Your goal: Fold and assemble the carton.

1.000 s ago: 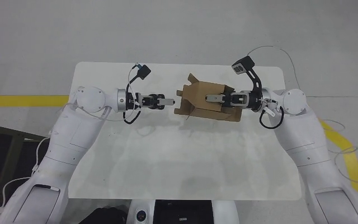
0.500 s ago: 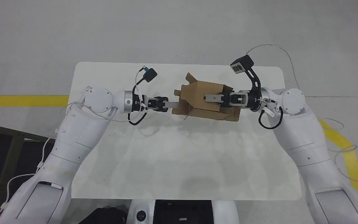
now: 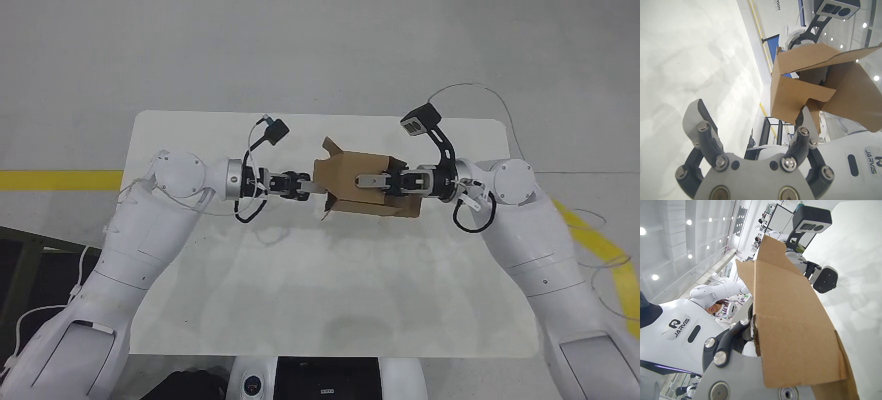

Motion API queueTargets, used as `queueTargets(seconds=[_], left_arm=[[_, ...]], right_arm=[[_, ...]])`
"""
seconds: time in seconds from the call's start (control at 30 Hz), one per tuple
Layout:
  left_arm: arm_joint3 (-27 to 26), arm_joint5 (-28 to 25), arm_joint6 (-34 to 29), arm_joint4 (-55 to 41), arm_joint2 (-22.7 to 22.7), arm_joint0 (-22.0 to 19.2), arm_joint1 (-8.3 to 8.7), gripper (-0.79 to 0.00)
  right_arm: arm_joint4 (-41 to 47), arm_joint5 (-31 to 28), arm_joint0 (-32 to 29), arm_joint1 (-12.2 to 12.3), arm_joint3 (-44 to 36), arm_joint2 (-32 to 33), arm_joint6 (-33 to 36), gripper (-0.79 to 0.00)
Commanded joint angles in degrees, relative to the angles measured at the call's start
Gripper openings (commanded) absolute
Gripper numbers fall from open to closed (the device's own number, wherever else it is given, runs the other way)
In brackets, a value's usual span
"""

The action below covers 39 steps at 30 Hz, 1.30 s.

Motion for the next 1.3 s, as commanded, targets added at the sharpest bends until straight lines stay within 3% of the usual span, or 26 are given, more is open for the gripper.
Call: queueTargets(seconds=[0.0, 0.8, 1.27], left_arm=[[0.05, 0.03, 0.03, -0.14, 0.12, -0.15, -0.07, 0.000], [1.13, -0.40, 0.24, -1.51, 0.46, -1.31, -0.64, 0.000], [0.90, -1.04, -0.07, -0.28, -1.60, -0.46, 0.00, 0.000]], right_arm=[[0.13, 0.04, -0.02, -0.02, -0.24, -0.25, 0.04, -0.785], [1.55, 0.43, 0.40, -0.18, -1.22, -2.94, 0.44, -0.785], [2.98, -4.25, 0.64, 0.32, 4.62, 1.31, -4.46, -0.785]])
